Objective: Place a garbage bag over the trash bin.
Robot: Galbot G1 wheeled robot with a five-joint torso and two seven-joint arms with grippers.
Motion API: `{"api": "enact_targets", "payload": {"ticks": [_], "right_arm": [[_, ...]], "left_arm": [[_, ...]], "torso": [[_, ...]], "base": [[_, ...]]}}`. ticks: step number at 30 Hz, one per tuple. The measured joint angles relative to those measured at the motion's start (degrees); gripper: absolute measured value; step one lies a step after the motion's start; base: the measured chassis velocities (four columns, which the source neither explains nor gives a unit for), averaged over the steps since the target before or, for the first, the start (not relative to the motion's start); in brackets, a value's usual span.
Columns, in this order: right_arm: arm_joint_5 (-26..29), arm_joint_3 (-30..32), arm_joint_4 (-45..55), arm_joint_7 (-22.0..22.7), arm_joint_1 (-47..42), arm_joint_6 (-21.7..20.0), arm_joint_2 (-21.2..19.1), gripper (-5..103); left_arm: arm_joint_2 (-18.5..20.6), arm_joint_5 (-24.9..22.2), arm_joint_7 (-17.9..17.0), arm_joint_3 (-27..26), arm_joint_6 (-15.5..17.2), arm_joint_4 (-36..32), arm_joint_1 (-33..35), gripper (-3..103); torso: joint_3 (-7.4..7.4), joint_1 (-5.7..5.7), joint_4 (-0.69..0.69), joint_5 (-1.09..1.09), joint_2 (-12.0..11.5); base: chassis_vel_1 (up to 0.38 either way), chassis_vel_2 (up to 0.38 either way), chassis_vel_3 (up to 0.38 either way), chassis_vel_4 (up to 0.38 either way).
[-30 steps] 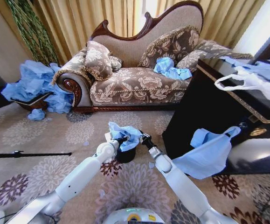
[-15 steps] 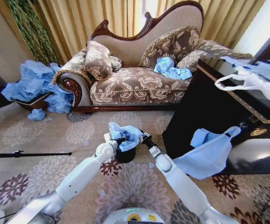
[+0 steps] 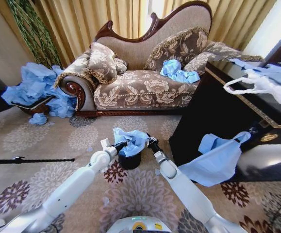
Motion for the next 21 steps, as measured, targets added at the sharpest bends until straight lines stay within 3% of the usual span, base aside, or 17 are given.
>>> {"api": "enact_targets", "payload": {"ticks": [6,12,21], "right_arm": [[4.37,0.12,2.99,0.42,-1.55,-2.97,-1.40,0],[7.08,0.70,6.27,0.42,-4.87,-4.91,-2.85,0],[7.61,1.74,9.08,0.68,-10.06,-6.11,-4.21,0]], "left_arm": [[5.50,-3.83,4.46,-3.07,0.69,-6.47,5.42,0],[9.39,-4.77,7.29,-6.71,1.64,-10.22,11.06,0],[12.83,2.81,11.77,-8.64,1.76,-9.68,21.09,0]], "torso": [[0.00,0.00,-0.02,0.01,0.00],[-0.01,0.00,-0.01,0.01,0.00],[-0.01,0.00,0.00,0.00,0.00]], "base": [[0.000,0.000,0.000,0.000],[0.000,0.000,0.000,0.000],[0.000,0.000,0.000,0.000]]}}
